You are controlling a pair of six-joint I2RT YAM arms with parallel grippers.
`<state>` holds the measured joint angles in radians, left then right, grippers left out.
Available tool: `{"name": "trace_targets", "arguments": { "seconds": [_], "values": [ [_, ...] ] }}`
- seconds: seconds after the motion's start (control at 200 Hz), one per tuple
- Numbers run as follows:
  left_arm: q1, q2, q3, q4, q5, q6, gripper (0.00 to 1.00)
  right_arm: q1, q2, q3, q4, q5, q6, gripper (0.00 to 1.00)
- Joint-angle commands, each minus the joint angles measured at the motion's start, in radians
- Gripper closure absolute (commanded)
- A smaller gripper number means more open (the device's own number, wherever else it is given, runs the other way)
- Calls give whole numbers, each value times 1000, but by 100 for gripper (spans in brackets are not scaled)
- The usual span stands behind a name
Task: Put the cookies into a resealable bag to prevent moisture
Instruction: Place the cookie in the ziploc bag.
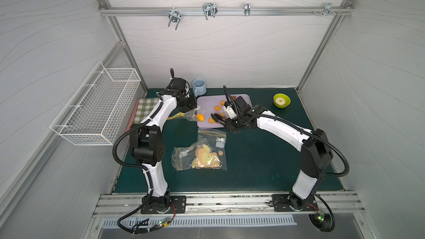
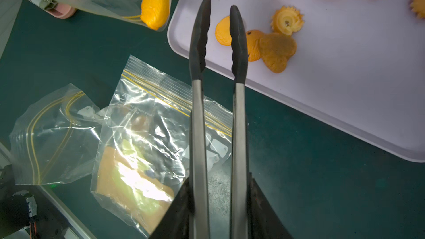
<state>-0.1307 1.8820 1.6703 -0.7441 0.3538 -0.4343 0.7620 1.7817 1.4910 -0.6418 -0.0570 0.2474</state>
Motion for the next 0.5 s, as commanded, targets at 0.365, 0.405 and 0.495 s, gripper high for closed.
{"name": "trace_targets", "arguments": {
  "seconds": [0.365,0.405,0.495],
  "values": [
    [6,-52,-3,57,41,-14,100,-7,60,93,135,-350,138,64],
    [6,-52,-4,56,39,-14,100,-7,49,96,168,-390,150,64],
    [6,-49,-4,53,33,-12,100,-13,8,69,235,-405,179,64]
  ]
}}
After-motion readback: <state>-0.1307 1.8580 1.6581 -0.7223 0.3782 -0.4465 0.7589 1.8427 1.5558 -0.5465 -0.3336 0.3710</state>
